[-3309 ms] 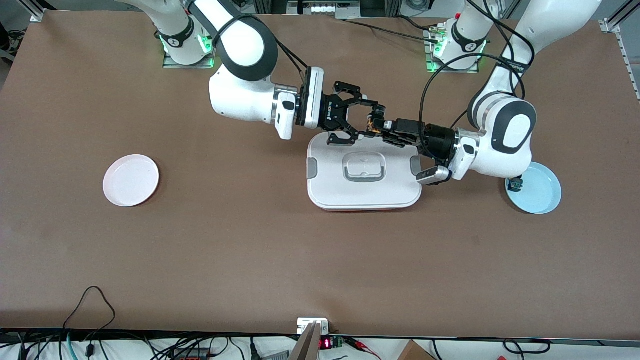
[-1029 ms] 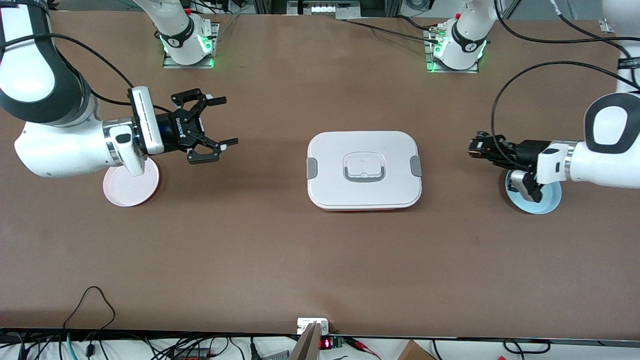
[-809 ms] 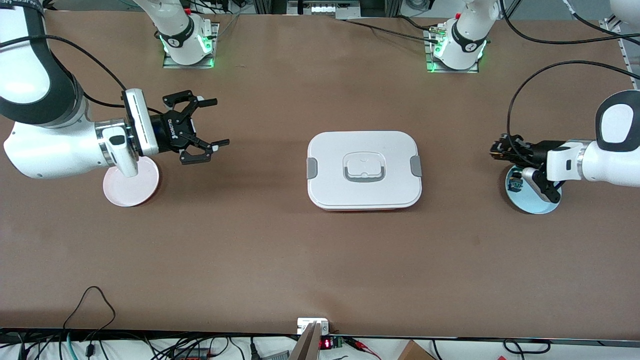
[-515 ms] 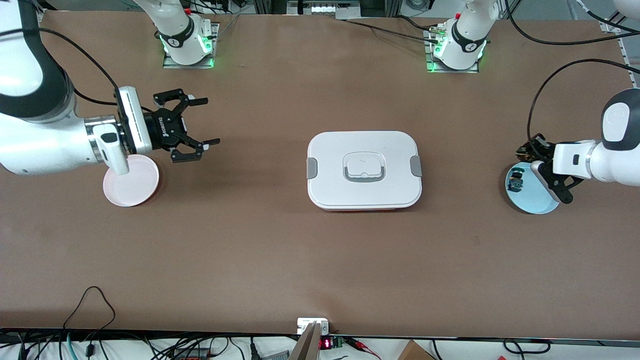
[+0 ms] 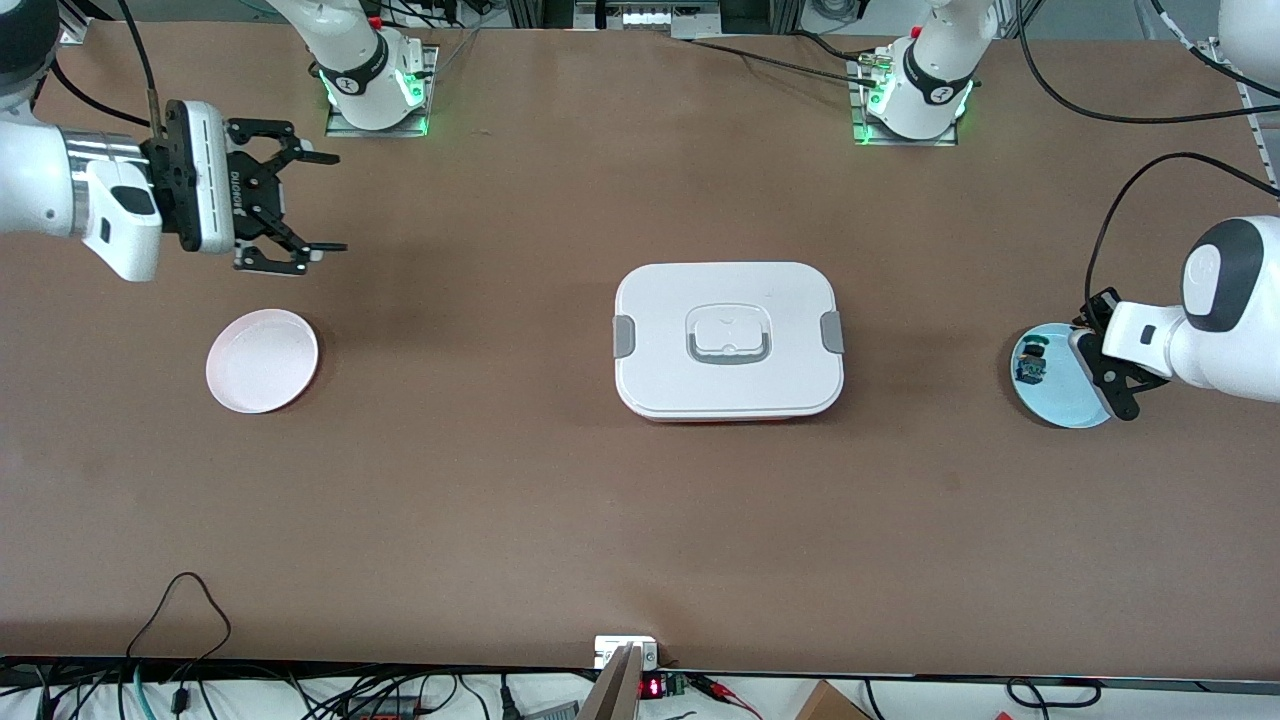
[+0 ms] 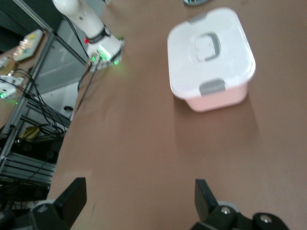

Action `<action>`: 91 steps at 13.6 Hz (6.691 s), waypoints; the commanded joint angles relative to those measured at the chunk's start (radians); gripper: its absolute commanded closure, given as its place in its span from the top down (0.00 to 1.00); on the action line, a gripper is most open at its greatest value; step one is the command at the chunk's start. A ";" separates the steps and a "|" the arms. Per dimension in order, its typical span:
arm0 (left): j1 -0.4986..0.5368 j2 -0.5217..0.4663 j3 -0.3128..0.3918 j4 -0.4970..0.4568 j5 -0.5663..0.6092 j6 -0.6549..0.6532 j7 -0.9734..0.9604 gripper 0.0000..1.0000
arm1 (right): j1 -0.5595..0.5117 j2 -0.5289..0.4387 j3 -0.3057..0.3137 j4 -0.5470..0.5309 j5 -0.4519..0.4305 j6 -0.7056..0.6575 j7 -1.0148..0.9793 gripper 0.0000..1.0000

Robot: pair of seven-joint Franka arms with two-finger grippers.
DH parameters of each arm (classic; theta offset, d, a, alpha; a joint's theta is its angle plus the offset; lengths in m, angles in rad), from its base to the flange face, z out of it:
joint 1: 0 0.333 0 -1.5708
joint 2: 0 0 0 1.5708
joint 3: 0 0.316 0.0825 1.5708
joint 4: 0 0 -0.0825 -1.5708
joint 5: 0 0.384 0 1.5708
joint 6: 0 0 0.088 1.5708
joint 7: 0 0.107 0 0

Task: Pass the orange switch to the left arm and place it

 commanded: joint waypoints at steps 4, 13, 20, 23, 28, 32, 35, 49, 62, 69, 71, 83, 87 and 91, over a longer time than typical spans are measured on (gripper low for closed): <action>0.013 0.029 -0.008 0.014 0.057 0.015 0.129 0.16 | 0.113 -0.062 -0.129 -0.030 -0.254 0.033 0.267 1.00; 0.107 0.057 -0.008 -0.127 0.071 0.334 0.478 0.13 | 0.127 -0.068 -0.129 -0.048 -0.462 0.311 0.330 1.00; 0.159 0.105 -0.008 -0.209 0.129 0.518 0.554 0.12 | 0.127 -0.088 -0.131 -0.050 -0.488 0.242 0.681 1.00; 0.166 0.137 -0.008 -0.210 0.141 0.596 0.625 0.12 | 0.142 -0.103 -0.131 -0.056 -0.511 0.231 0.856 1.00; 0.157 0.146 -0.008 -0.207 0.140 0.633 0.655 0.25 | 0.180 -0.117 -0.126 -0.076 -0.560 0.230 1.117 1.00; 0.162 0.131 -0.023 -0.195 0.138 0.592 0.670 1.00 | 0.208 -0.140 -0.118 -0.081 -0.571 0.190 1.253 1.00; 0.159 0.085 -0.054 -0.178 0.129 0.511 0.653 1.00 | 0.219 -0.210 -0.118 -0.154 -0.582 0.193 1.289 1.00; 0.150 -0.006 -0.363 0.188 0.057 -0.265 -0.336 1.00 | 0.197 -0.178 -0.128 -0.096 -0.612 0.202 1.281 1.00; -0.103 -0.262 -0.066 0.273 -0.151 -0.396 -0.652 1.00 | 0.189 -0.071 -0.129 0.011 -0.608 0.225 1.281 1.00; -0.399 -0.499 0.288 -0.001 -0.250 -0.162 -1.030 1.00 | 0.191 -0.059 -0.128 0.011 -0.605 0.265 1.287 1.00; -0.407 -0.558 0.303 -0.092 -0.248 -0.044 -1.101 1.00 | 0.191 -0.059 -0.128 0.011 -0.600 0.265 1.284 1.00; -0.401 -0.547 0.233 -0.032 -0.244 -0.124 -1.051 1.00 | 0.191 -0.059 -0.128 0.011 -0.595 0.266 1.286 1.00; -0.395 -0.497 0.236 0.018 -0.251 -0.117 -1.048 1.00 | 0.191 -0.059 -0.128 0.011 -0.595 0.266 1.287 1.00; -0.406 -0.486 0.247 0.029 -0.256 -0.111 -1.046 1.00 | 0.191 -0.059 -0.128 0.011 -0.595 0.266 1.289 1.00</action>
